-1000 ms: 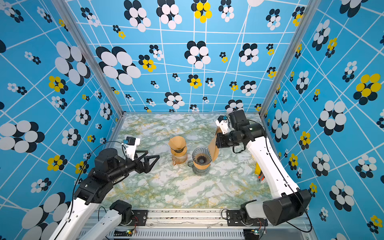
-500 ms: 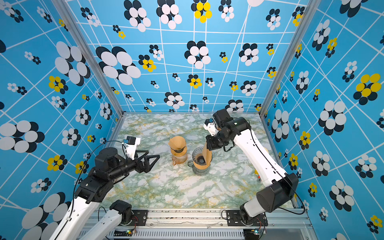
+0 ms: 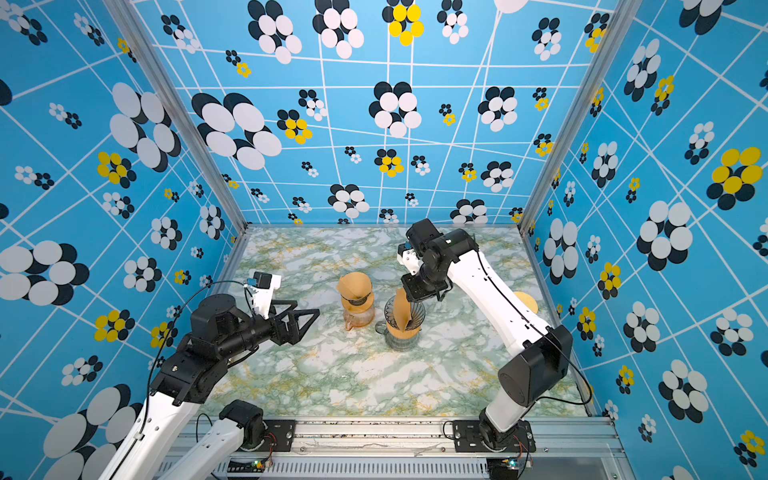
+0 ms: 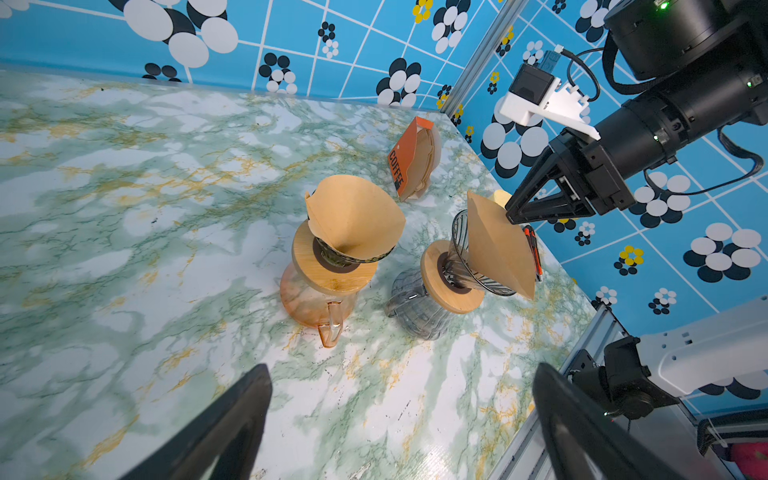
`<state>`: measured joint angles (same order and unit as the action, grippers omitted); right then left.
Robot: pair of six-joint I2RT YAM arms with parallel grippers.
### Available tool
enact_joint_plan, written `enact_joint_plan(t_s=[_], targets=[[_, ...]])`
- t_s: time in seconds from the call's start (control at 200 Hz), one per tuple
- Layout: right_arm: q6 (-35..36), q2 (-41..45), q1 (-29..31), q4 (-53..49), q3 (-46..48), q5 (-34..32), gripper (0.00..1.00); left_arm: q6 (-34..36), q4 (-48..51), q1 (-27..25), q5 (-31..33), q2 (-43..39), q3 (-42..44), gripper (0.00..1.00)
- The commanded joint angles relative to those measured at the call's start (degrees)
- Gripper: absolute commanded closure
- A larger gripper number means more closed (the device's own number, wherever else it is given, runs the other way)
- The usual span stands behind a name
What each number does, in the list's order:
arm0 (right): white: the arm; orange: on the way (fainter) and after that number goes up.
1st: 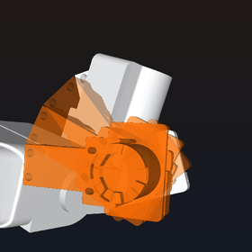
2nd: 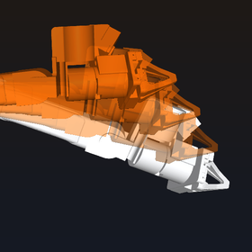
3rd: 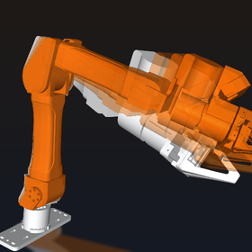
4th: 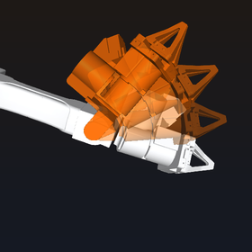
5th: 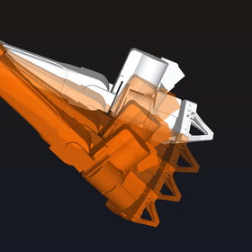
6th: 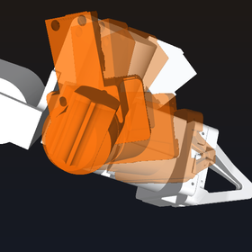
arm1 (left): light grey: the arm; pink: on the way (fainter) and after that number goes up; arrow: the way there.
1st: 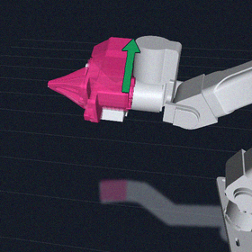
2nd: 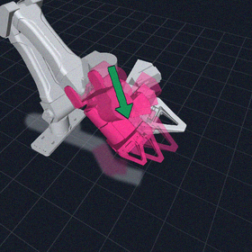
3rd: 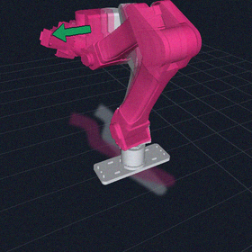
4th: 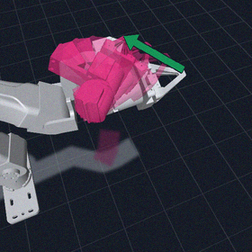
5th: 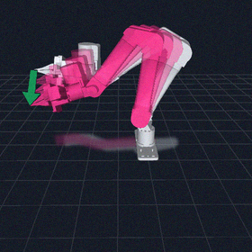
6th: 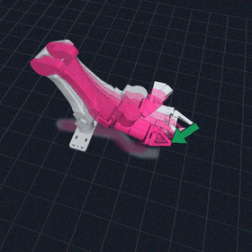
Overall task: Place the coffee filter in the dripper
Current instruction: 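Carry the paper filter over the clear ribbed dripper and lower it in, then hold the filter in the dripper with the right while the left reaches in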
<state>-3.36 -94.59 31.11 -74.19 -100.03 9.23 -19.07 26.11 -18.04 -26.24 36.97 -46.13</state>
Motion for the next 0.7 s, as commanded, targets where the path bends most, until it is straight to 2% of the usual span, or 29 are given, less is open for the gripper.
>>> enact_joint_plan(t_s=[0.0,0.185,0.315,0.52,0.695], targets=[[0.1,-0.3,0.4,-2.1,-1.5,-2.2,0.74,-0.7,-1.8,0.6,-1.1,0.1,0.7,0.01],[-1.7,1.5,0.4,-0.4,-0.8,-2.5,0.63,-1.8,-2.4,0.5,-1.3,1.0,1.0,0.01],[-3.7,4.6,0.5,2.2,2.1,-1.4,0.54,-3.2,-2.8,-1.7,0.4,3.0,0.4,0.01],[-7.4,10.7,0.5,7.5,7.8,-2.4,0.4,-3.5,0.9,-10.5,9.5,9.3,-6.0,0.01],[-8.3,13.2,0.5,9.8,12.4,-2.1,0.2,-5.6,6.5,-21.2,20.2,18.7,-14.2,0.01]])
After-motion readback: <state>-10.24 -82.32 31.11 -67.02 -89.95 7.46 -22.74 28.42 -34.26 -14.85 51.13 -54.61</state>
